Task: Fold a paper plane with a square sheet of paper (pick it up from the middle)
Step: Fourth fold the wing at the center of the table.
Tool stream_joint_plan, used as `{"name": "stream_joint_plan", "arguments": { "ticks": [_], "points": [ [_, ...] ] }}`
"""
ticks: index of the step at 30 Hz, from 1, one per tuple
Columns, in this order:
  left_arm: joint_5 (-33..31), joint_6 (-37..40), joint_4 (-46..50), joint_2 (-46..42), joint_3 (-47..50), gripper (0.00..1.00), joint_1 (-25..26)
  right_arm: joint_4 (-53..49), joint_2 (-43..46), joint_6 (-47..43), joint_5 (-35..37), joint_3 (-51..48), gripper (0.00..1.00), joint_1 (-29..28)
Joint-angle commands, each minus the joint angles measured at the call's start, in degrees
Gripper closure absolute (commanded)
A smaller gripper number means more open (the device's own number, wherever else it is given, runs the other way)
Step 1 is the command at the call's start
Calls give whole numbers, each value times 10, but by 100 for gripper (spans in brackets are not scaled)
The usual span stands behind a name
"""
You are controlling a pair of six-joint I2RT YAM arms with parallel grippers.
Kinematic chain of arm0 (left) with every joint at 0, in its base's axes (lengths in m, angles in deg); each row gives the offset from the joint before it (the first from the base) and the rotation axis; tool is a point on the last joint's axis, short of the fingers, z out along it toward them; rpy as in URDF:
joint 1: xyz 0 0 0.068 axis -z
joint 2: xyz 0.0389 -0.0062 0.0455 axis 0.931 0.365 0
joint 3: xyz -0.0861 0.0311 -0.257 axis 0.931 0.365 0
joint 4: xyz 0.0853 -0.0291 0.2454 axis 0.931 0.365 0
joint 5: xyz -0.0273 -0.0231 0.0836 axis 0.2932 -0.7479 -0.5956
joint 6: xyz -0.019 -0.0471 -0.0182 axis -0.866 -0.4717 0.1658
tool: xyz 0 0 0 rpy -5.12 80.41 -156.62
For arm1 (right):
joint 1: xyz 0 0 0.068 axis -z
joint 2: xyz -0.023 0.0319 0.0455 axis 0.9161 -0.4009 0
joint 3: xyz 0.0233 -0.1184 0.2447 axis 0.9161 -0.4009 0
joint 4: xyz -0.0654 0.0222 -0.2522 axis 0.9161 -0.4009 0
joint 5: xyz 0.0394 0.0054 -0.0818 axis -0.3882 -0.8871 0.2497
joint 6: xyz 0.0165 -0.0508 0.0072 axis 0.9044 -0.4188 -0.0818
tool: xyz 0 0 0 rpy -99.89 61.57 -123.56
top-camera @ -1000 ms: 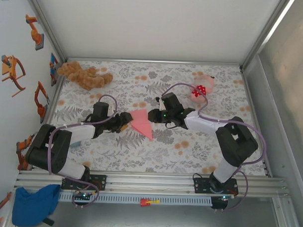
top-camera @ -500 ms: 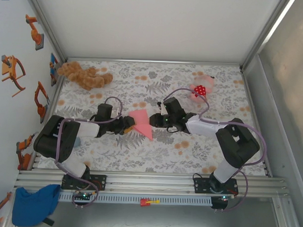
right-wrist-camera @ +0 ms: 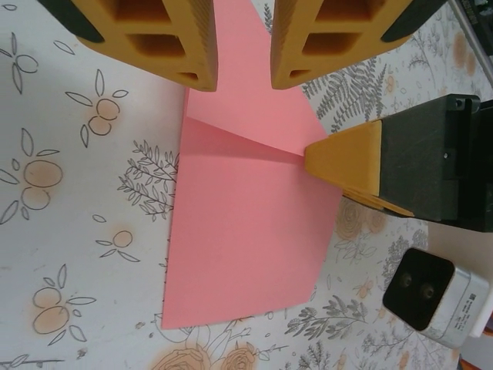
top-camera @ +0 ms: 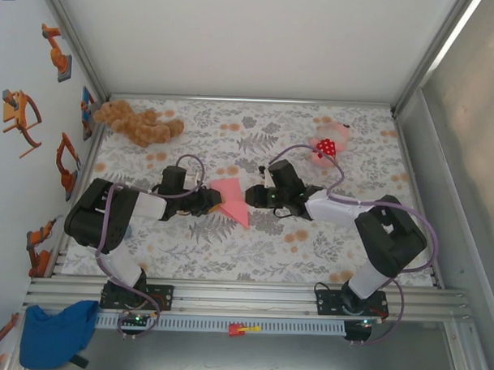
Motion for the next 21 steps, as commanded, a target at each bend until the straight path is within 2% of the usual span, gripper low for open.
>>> {"name": "stream_joint_plan", "arguments": {
  "ticks": [1, 8, 11, 21],
  "points": [
    [7, 21, -2, 4, -6, 83, 4, -11, 25, -27, 49, -9, 74, -11],
    [-53, 5, 34, -18, -2, 93, 13, -32, 35, -117, 165, -12, 59, -63],
    [-88, 5, 81, -39, -11, 95, 21, -34, 34, -165, 219, -9, 57, -91],
    [-135, -50, 164, -74, -42, 96, 39, 21, -10, -261, 229, -8, 60, -152]
  ]
}}
